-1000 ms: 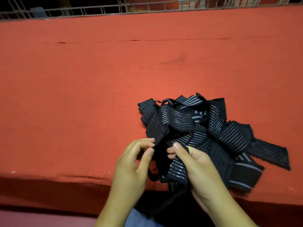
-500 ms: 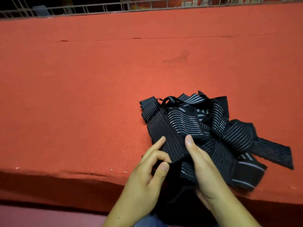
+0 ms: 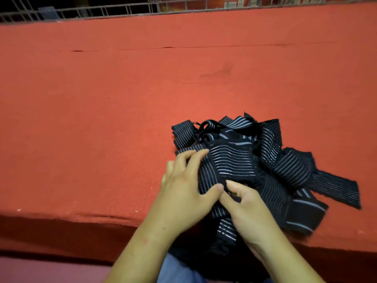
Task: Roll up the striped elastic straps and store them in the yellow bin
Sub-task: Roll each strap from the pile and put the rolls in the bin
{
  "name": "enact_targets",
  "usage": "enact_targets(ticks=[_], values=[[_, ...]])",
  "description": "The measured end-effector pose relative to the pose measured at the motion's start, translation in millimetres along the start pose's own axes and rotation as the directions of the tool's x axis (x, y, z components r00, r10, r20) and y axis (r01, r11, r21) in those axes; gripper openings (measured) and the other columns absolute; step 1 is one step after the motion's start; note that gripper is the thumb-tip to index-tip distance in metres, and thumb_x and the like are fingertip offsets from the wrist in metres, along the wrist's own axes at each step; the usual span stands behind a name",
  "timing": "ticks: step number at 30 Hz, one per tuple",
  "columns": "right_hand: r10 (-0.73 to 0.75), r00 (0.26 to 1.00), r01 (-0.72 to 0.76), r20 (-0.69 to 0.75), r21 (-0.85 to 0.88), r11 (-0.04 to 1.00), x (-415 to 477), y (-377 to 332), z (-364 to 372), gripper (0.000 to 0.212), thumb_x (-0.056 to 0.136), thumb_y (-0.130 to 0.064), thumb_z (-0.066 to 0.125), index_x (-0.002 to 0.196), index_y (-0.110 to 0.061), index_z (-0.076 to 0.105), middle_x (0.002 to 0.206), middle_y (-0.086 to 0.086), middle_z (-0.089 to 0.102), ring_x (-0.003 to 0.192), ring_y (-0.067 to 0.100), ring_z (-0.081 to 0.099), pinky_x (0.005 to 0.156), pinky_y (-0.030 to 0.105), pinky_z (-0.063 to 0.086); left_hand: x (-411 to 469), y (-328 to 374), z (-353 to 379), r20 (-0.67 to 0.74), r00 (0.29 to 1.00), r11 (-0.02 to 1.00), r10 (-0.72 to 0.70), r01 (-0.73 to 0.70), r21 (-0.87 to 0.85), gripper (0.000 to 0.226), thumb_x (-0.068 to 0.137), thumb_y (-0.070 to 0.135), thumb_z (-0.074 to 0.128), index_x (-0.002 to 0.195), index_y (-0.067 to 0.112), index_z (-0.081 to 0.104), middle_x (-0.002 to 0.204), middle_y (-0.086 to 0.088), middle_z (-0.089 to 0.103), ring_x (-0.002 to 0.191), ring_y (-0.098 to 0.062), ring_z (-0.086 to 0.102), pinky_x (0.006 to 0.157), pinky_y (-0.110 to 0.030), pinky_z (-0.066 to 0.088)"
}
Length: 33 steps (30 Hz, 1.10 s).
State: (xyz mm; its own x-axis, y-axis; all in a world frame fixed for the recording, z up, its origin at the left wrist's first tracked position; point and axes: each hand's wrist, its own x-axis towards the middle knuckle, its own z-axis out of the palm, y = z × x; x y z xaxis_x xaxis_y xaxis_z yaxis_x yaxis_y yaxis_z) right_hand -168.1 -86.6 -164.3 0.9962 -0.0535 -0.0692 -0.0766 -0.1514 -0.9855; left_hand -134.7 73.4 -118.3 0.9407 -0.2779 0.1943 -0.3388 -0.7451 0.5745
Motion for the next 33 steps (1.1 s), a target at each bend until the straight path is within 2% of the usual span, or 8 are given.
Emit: enact_targets(ticks=[3, 5, 8, 11, 15, 20, 29, 33], values=[[-0.066, 0.998, 0.063, -0.016, -0.13, 0.99, -1, -1, 1, 0.021, 0.103, -0.008, 0.063, 0.089, -0.017, 0.077, 0.088, -0.008, 0.079, 0.085, 0.0, 0.071, 0.077, 0.022, 0.054, 17, 10, 7, 0.112, 0.993, 0.998, -0.036, 0.031, 0.048, 0.081, 0.085, 0.055, 0.064, 0.154, 0.053, 0.022, 0.161, 0.018, 0.018, 0.143, -0.016, 0.021, 0.121, -0.042, 0.025], [-0.079, 0.996, 0.074, -0.032, -0.129, 0.989, -2, 0, 3, 0.019, 0.102, -0.024, 0.067, 0.09, -0.011, 0.075, 0.085, 0.001, 0.078, 0.082, 0.013, 0.073, 0.075, 0.035, 0.057, 25, 11, 14, 0.054, 0.996, 0.998, -0.068, 0.066, 0.022, 0.071, 0.086, 0.053, 0.066, 0.149, 0.053, 0.033, 0.156, 0.018, 0.027, 0.138, -0.016, 0.027, 0.119, -0.043, 0.028], [-0.066, 0.995, 0.056, -0.077, -0.119, 0.991, -4, -1, 8, 0.058, 0.09, -0.053, 0.068, 0.082, 0.004, 0.06, 0.074, 0.021, 0.063, 0.062, 0.019, 0.052, 0.06, 0.043, 0.045, 30, 5, 22, -0.151, 0.982, 0.993, -0.117, 0.112, -0.046, 0.029, 0.085, 0.049, 0.071, 0.113, 0.045, 0.065, 0.124, 0.024, 0.048, 0.119, -0.009, 0.038, 0.109, -0.038, 0.036], [-0.04, 0.997, 0.036, -0.063, -0.076, 0.996, -6, -6, 7, 0.057, 0.091, -0.056, 0.07, 0.083, 0.0, 0.065, 0.075, 0.014, 0.07, 0.066, 0.022, 0.064, 0.067, 0.04, 0.053, 34, -3, 24, -0.231, 0.96, 0.978, -0.155, 0.117, -0.17, 0.012, 0.086, 0.039, 0.076, 0.079, 0.037, 0.066, 0.109, 0.023, 0.055, 0.113, -0.006, 0.048, 0.104, -0.036, 0.039], [-0.027, 0.995, 0.021, -0.095, -0.063, 0.998, -9, -10, 5, 0.057, 0.101, -0.042, 0.064, 0.064, -0.011, 0.035, 0.058, -0.005, 0.034, 0.055, 0.008, 0.034, 0.052, 0.023, 0.031, 39, -15, 14, -0.242, 0.928, 0.901, -0.284, 0.172, -0.399, 0.012, 0.09, 0.028, 0.076, 0.081, 0.032, 0.07, 0.126, 0.012, 0.058, 0.124, -0.001, 0.052, 0.109, -0.024, 0.035], [-0.02, 0.998, 0.018, -0.063, -0.025, 1.0, -9, -8, 2, 0.056, 0.106, -0.041, 0.055, 0.069, -0.004, 0.036, 0.068, 0.003, 0.037, 0.064, 0.012, 0.037, 0.062, 0.031, 0.032, 52, -30, 14, -0.318, 0.879, 0.888, -0.356, 0.211, -0.409, 0.011, 0.093, 0.026, 0.073, 0.082, 0.026, 0.069, 0.126, 0.012, 0.054, 0.129, -0.006, 0.046, 0.11, -0.028, 0.032], [0.039, 0.994, -0.034, -0.1, 0.05, 0.998, -10, 3, -8, 0.046, 0.102, -0.031, 0.066, 0.073, -0.001, 0.048, 0.07, 0.012, 0.045, 0.069, 0.017, 0.045, 0.07, 0.039, 0.037, 74, -101, 7, -0.286, 0.743, 0.731, -0.606, 0.377, -0.569, 0.018, 0.091, 0.036, 0.063, 0.081, 0.022, 0.062, 0.085, 0.001, 0.071, 0.081, -0.021, 0.062, 0.08, -0.044, 0.052], [0.123, 0.99, -0.114, -0.074, 0.106, 0.988, -7, 9, -9, 0.034, 0.089, -0.048, 0.071, 0.111, -0.023, 0.076, 0.093, 0.003, 0.078, 0.099, 0.012, 0.073, 0.097, 0.047, 0.057, 67, -130, 8, -0.243, 0.698, 0.675, -0.674, 0.446, -0.588, 0.017, 0.097, 0.03, 0.065, 0.083, 0.02, 0.064, 0.087, -0.007, 0.074, 0.08, -0.029, 0.069, 0.079, -0.048, 0.057]])
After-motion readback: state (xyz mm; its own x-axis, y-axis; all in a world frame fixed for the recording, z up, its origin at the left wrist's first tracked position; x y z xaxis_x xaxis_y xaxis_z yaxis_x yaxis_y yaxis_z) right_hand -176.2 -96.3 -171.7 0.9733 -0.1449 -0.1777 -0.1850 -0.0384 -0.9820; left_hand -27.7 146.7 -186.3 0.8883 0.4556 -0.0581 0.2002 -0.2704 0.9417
